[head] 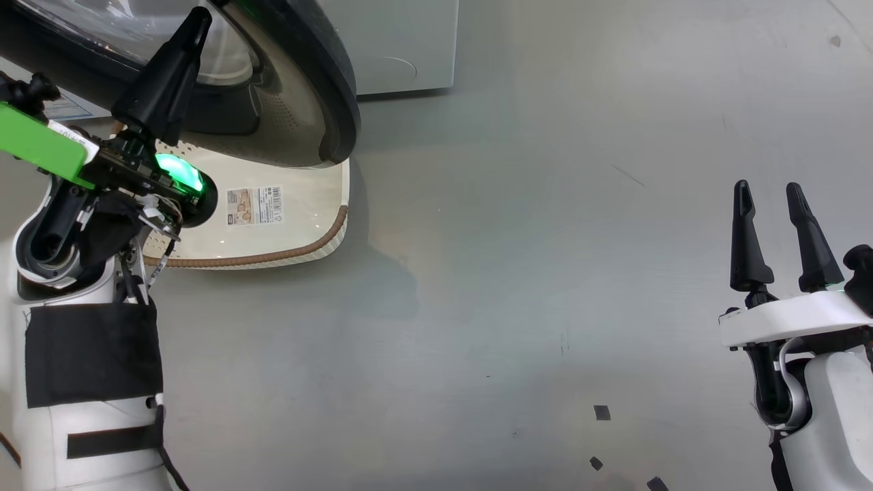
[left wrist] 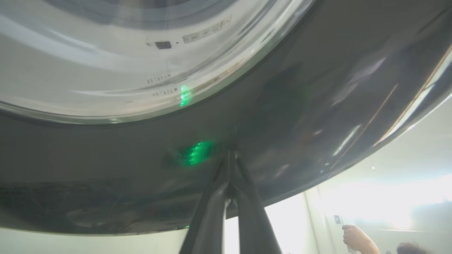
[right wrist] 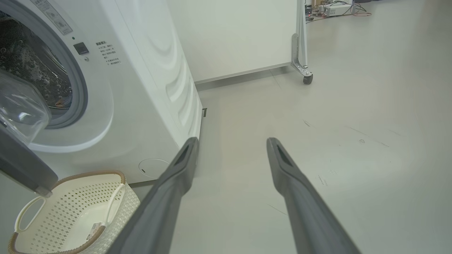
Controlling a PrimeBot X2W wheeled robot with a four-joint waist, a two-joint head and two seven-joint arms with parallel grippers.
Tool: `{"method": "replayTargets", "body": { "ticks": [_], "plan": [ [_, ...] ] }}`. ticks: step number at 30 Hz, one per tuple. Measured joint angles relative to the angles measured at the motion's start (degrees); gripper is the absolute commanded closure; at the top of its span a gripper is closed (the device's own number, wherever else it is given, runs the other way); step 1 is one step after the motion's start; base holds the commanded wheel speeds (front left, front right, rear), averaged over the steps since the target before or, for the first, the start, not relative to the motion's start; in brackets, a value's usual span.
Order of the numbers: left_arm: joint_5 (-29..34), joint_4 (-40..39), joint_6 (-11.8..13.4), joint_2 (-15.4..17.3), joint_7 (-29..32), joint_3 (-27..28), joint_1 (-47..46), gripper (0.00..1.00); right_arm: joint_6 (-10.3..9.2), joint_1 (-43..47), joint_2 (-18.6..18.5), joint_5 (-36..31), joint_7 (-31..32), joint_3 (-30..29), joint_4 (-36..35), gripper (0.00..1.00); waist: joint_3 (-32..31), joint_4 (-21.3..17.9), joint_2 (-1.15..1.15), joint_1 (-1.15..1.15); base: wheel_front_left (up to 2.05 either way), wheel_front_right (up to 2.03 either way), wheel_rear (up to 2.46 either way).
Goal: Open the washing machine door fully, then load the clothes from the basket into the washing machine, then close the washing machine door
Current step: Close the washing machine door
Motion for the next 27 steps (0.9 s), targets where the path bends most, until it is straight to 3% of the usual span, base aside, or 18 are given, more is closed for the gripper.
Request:
{"method": "replayTargets", "body": {
  "ticks": [27],
  "plan": [
    [0.34, 1.4, -0.02, -0.08, -3.61, 2.01, 10.07, 1.0, 0.0, 1.86, 1.74, -0.02, 0.0, 1.91, 2.57, 0.0, -10.27, 4.44, 0.0, 0.0, 0.0, 0.0, 0.0]
  ]
}}
